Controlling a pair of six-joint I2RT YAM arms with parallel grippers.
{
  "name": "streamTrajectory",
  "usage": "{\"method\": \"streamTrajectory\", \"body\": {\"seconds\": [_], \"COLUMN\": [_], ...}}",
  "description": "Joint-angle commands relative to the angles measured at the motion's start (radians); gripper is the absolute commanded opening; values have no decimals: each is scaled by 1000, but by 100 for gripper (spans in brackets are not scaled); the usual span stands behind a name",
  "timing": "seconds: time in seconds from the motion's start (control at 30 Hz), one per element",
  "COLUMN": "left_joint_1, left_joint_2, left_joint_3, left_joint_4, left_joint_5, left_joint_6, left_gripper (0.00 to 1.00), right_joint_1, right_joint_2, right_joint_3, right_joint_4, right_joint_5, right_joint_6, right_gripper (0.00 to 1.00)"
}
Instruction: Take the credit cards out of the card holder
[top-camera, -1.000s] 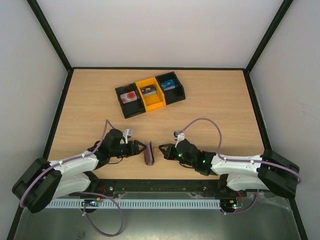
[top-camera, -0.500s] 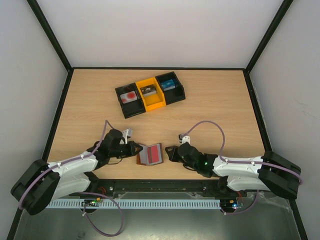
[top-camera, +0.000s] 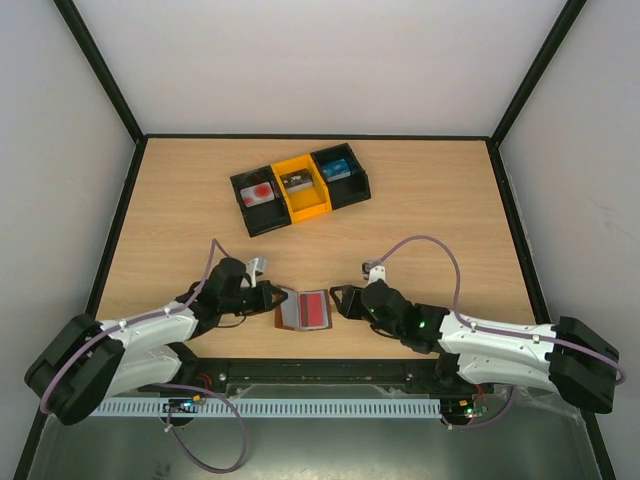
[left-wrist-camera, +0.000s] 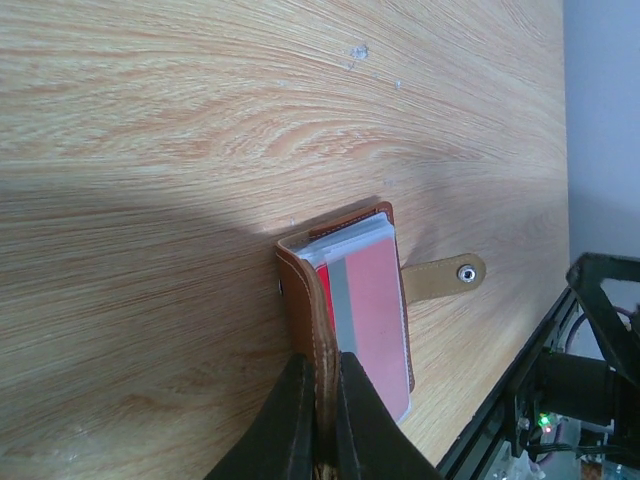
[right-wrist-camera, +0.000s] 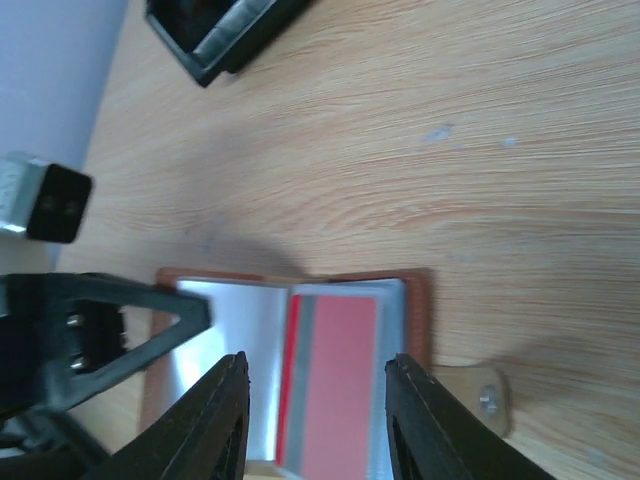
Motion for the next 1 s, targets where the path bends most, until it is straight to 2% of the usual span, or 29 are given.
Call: {"method": "streamTrajectory", "body": {"seconds": [0.0,0.17,0.27,0.43,0.6,0.73,0.8,0.97], "left_joint_1": [6,5,6,6,8,8,7,-2], "left_joint_2": [44,76,81,56,1,-100,-139,-198], "left_joint_3": [12,-5,-3,3,43,113,136,219], "left_joint_4": [85,134,120,59,-72,-221,-241,-254], "left_joint_5": [26,34,22,-14,-72,-150,-147,-79], "left_joint_6": [-25,-42,-39,-33,-4,12,9,-26], "left_gripper": [3,4,6,11,26,47,50,50], "right_joint_1": [5,16,18,17,17,17,16,18], "right_joint_2": [20,173,257,337,407,436,441,443], "right_joint_3": [12,57,81,79,57,33,27,25], "right_joint_4": [99,183,194,184,185,199,203,208], "right_joint_5": [-89,-155,-166,-138,-149,-157,-158,-161], "right_joint_6": [5,0,-6,-3,13,27,30,32], "right_gripper": [37,32,26,22,19,19,19,18]}}
